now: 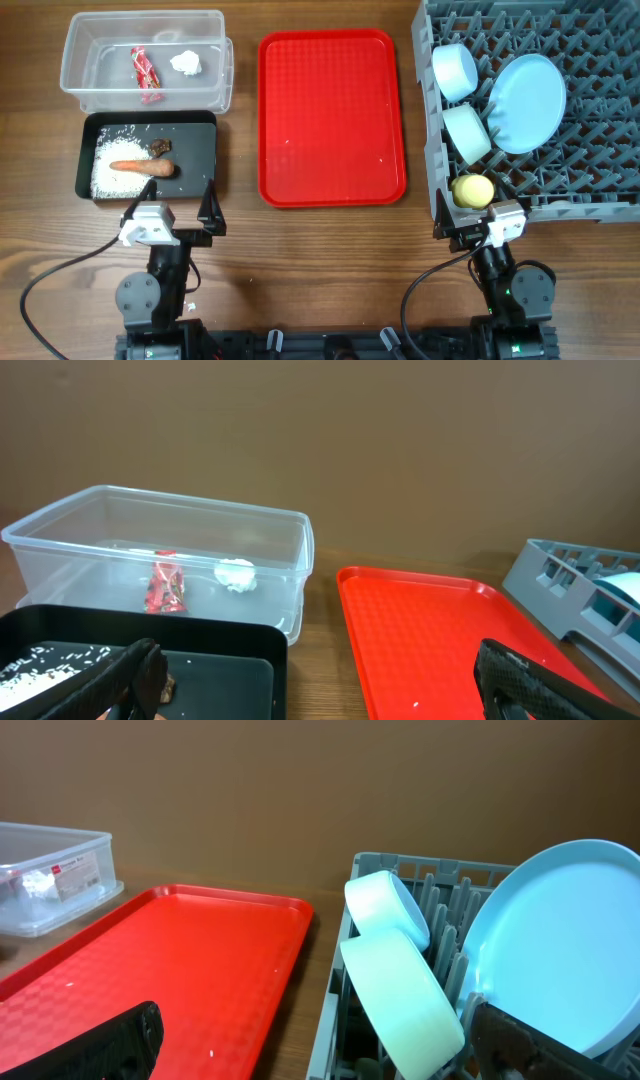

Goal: Sort waste into correct bins and load items into the dishwasher rack

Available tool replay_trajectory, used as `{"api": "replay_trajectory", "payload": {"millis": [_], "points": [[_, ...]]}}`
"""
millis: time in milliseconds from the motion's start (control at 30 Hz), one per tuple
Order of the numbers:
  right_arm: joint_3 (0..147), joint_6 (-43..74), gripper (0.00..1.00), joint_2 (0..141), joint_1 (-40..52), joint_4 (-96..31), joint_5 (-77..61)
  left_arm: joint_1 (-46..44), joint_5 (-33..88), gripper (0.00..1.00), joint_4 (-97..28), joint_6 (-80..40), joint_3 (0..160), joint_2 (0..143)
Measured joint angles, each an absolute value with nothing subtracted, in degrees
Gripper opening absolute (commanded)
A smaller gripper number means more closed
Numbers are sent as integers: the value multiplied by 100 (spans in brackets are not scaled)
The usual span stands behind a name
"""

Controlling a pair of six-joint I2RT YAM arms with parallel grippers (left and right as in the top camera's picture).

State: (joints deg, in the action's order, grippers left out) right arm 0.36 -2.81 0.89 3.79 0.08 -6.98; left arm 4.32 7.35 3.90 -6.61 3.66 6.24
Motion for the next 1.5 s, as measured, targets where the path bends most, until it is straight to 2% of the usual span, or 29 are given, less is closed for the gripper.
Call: {"api": "replay_trajectory", "payload": {"millis": [433, 1500], "points": [[36, -281, 100, 89, 379, 8, -698, 432, 740, 100, -362, -650, 75, 80], [36, -281, 100, 89, 379, 8, -698, 432, 740, 100, -364, -670, 69, 78]]}}
